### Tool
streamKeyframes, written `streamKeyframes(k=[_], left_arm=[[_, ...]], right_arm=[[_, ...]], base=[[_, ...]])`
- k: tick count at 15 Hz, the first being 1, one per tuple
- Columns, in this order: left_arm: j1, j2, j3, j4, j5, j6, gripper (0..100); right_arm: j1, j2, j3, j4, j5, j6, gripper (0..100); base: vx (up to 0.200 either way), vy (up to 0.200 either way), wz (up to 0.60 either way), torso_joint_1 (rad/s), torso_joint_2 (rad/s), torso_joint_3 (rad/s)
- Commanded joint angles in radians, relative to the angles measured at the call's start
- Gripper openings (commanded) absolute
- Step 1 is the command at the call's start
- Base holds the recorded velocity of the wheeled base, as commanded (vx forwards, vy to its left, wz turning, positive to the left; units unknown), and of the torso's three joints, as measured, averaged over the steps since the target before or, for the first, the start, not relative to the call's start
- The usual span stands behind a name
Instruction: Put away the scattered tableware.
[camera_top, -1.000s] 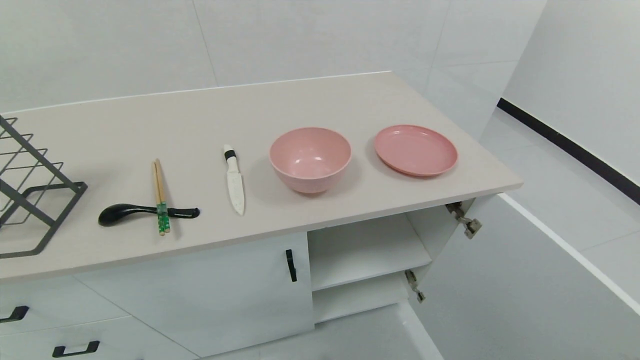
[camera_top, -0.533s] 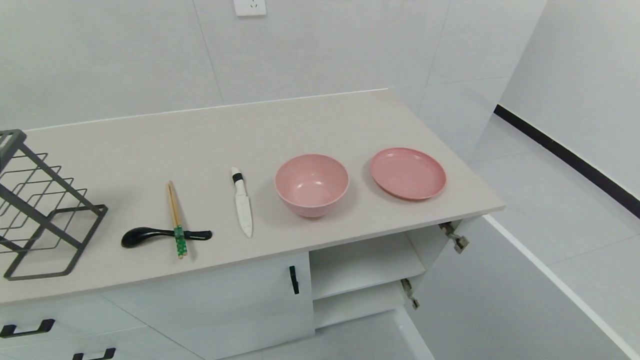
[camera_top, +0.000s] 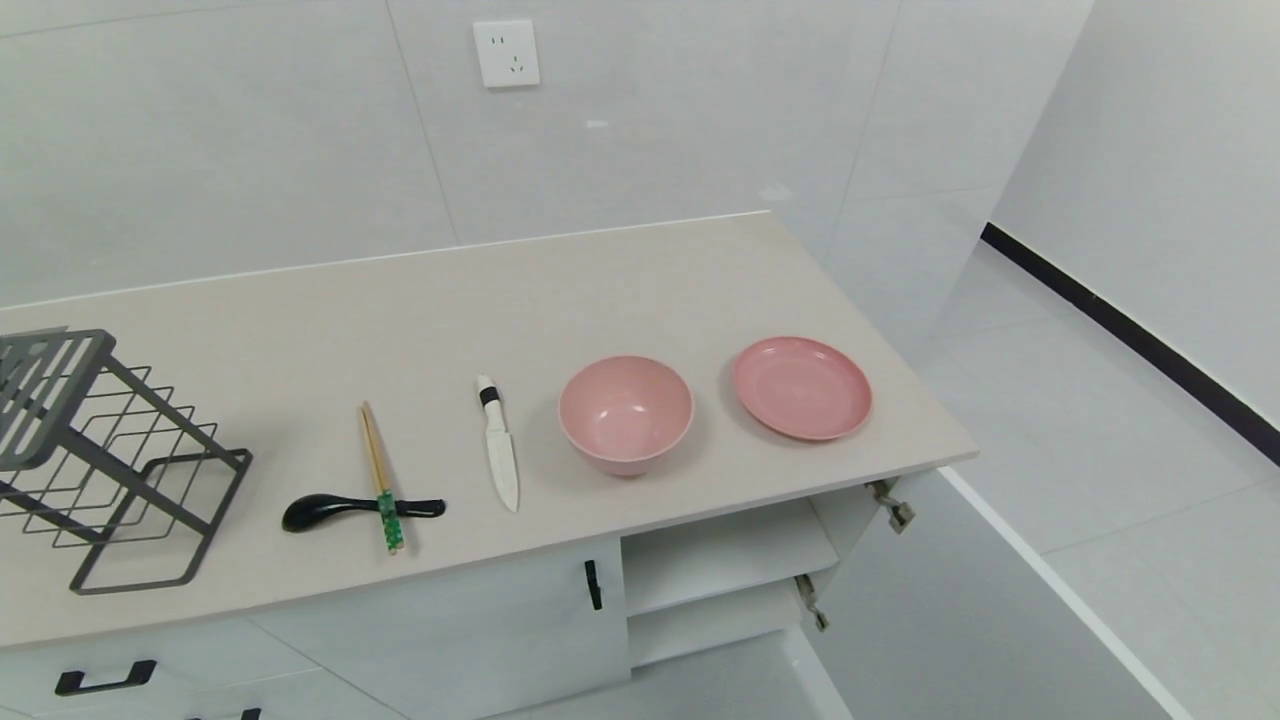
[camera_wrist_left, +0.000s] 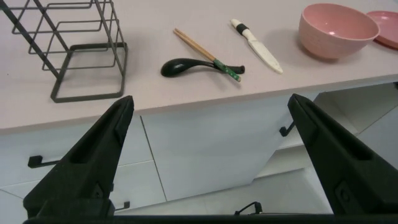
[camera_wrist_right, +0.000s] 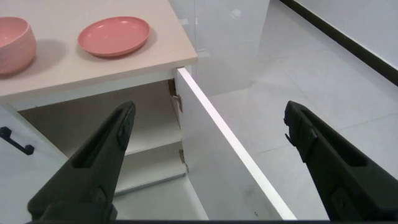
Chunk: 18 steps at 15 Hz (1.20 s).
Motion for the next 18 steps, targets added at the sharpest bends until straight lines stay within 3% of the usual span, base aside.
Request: streamKeyframes(k=[1, 5, 8, 16, 18], left_arm=[[0.0, 0.0, 0.0, 0.0, 0.0, 0.0, 100], [0.0, 0.0, 0.0, 0.0, 0.0, 0.0, 100], [0.0, 0.0, 0.0, 0.0, 0.0, 0.0, 100], [0.0, 0.0, 0.0, 0.0, 0.0, -0.002, 100], [0.0, 0.0, 0.0, 0.001, 0.0, -0.002, 100]], right_arm=[[0.0, 0.0, 0.0, 0.0, 0.0, 0.0, 100], [-0.001, 0.0, 0.0, 0.0, 0.0, 0.0, 100], [0.0, 0.0, 0.0, 0.0, 0.0, 0.0, 100], [0.0, 0.0, 0.0, 0.0, 0.0, 0.0, 100], [0.0, 0.0, 0.0, 0.0, 0.0, 0.0, 100]], base=[[0.0, 0.0, 0.0, 0.222, -0.41, -0.193], [0.0, 0.0, 0.0, 0.072, -0.14, -0.066], [0.0, -0.2, 0.0, 0.007, 0.0, 0.002], [0.0, 0.0, 0.0, 0.0, 0.0, 0.0], [0.2, 0.0, 0.0, -0.002, 0.0, -0.002]])
